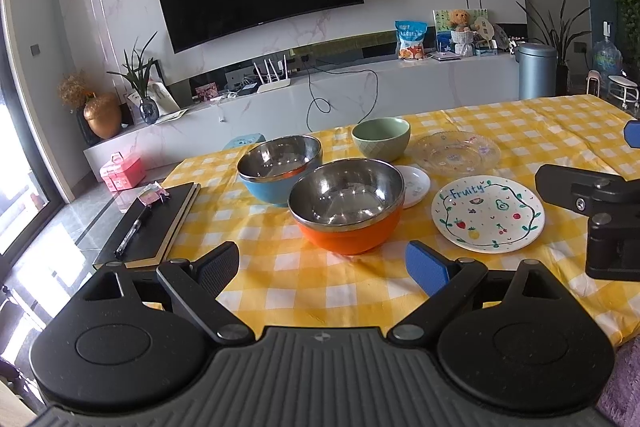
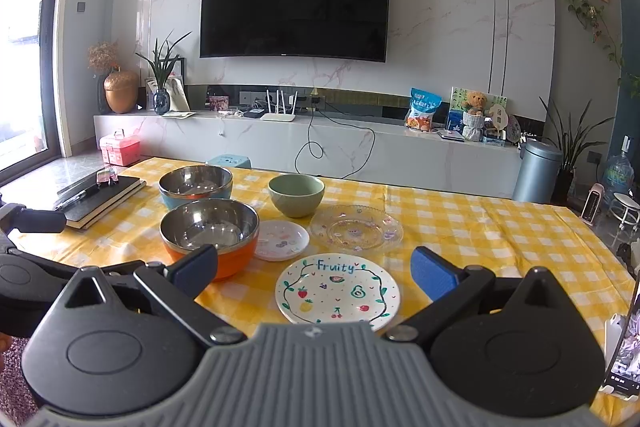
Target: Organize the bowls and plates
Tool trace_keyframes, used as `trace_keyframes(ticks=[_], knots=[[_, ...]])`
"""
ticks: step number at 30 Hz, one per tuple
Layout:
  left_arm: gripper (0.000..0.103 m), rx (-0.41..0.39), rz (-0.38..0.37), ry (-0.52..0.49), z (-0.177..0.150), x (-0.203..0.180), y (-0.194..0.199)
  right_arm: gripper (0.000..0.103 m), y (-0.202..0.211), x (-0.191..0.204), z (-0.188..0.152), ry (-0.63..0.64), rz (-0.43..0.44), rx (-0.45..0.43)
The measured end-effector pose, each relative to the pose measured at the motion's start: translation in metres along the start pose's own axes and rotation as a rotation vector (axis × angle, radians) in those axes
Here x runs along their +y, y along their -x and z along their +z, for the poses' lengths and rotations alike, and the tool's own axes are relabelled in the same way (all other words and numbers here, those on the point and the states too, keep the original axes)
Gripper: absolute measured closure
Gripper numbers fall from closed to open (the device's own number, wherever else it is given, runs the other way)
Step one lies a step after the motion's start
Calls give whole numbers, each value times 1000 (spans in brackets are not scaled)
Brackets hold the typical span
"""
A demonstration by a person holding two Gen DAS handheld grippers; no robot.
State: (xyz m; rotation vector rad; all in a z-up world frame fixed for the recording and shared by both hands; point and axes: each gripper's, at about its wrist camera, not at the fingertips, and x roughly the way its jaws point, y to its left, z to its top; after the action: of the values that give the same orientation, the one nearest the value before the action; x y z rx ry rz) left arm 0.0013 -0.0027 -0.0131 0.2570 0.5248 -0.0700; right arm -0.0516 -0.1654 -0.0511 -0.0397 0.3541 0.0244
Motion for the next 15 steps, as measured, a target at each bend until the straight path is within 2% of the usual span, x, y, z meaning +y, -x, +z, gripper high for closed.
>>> trace_keyframes(ticks=[15], knots=[[0, 20, -8, -3, 1, -1, 3, 2, -2, -1, 0, -7, 0, 20]])
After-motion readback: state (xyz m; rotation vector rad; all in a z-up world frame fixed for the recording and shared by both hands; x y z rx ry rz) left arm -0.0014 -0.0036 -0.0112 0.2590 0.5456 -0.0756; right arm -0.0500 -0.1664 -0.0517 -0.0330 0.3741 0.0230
